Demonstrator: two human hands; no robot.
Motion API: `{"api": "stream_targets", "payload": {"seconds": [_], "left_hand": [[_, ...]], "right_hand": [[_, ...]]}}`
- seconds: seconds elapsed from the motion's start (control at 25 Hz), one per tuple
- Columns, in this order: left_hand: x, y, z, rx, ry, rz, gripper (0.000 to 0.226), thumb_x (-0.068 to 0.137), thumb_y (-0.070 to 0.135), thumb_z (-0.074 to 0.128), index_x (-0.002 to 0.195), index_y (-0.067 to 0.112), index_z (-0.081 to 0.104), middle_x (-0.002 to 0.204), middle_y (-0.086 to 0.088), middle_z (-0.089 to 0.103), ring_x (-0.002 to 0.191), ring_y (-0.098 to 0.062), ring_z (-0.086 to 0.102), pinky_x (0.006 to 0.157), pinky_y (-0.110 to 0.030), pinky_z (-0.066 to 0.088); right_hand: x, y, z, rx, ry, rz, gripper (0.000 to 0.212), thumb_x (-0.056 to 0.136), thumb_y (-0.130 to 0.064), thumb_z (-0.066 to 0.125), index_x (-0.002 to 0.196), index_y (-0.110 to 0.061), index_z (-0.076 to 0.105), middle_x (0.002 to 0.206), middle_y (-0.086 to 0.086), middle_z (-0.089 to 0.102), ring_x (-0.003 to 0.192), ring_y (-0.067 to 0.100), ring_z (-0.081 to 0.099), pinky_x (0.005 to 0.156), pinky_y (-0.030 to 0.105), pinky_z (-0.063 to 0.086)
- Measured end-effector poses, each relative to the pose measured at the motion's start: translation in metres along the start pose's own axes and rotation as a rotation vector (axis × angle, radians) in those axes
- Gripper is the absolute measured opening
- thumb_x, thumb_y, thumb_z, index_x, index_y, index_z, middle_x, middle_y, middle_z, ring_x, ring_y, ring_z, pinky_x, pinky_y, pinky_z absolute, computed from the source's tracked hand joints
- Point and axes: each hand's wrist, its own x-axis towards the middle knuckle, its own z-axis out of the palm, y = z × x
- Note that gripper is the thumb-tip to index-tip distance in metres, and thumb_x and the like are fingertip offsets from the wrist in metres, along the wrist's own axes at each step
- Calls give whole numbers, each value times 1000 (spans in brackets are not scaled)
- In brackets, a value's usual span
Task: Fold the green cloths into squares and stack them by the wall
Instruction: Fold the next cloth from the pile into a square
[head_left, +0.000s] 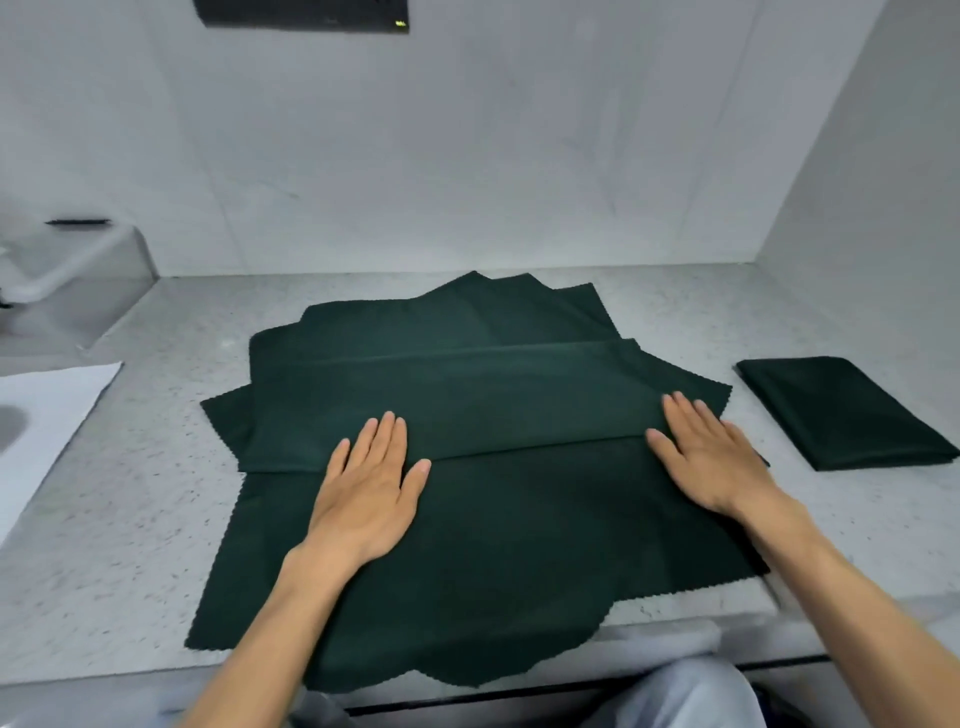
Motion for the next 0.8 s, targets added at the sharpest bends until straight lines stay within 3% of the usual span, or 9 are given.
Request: {"api": "stream_targets", "payload": {"seconds": [0.12,0.2,0.28,0.36,0.44,0.56,0.68,0.8], "left_hand": [[-21,8,-5,-198,196,-15,61,103,46,28,156,18,17,165,1,8,151,-14,3,123,-32,5],[-53,27,-11,-753,337,-186,52,98,32,54,147,17,42,153,-2,41,140,-17,35,118,-30,24],[-80,42,-31,-1561,149,-491,47,93,21,63,137,11,51,135,-7,58,125,-21,53,112,-39,38],[-84,42,-34,-2061,-68,-623,46,92,19,60,133,1,50,129,-18,61,122,-31,56,109,-48,40],[-73,37,-35,-2184,-49,-663,50,94,17,56,138,-3,44,132,-21,58,127,-33,52,111,-50,37],[-44,38,-39,-2254,89,-709,51,95,17,55,141,-2,41,140,-20,51,134,-31,46,114,-46,34],[-14,37,-36,-2266,261,-780,24,93,7,57,117,3,58,136,-17,55,130,-29,51,113,-41,37],[20,32,-39,-2299,396,-856,14,89,1,61,103,6,63,116,-16,68,107,-29,66,102,-42,49]], "right_hand": [[1,5,-7,-20,-22,31,68,99,-56,9,156,-23,-6,164,-7,-10,151,14,-7,122,37,2],[0,-13,-9,-80,62,4,68,99,-54,10,157,-19,-1,165,-3,-5,151,17,-7,123,39,3],[-1,-45,-10,-102,211,-186,69,97,-53,8,157,-19,10,165,-3,3,151,18,-1,122,39,6],[-4,-91,-15,62,186,-470,68,94,-56,12,154,-24,24,163,-6,17,151,17,10,122,36,11],[-6,-138,-15,200,54,-640,53,102,-47,27,151,-29,31,159,-11,26,149,12,15,121,30,12],[-11,-169,-7,287,-16,-695,47,105,-38,31,151,-30,33,157,-14,30,149,9,16,121,28,14],[-12,-162,2,266,-19,-705,47,105,-39,30,152,-31,31,156,-15,32,149,10,15,121,30,13],[-6,-163,-5,341,-36,-695,43,105,-40,31,145,-30,43,151,-15,41,145,6,24,118,25,19]]}}
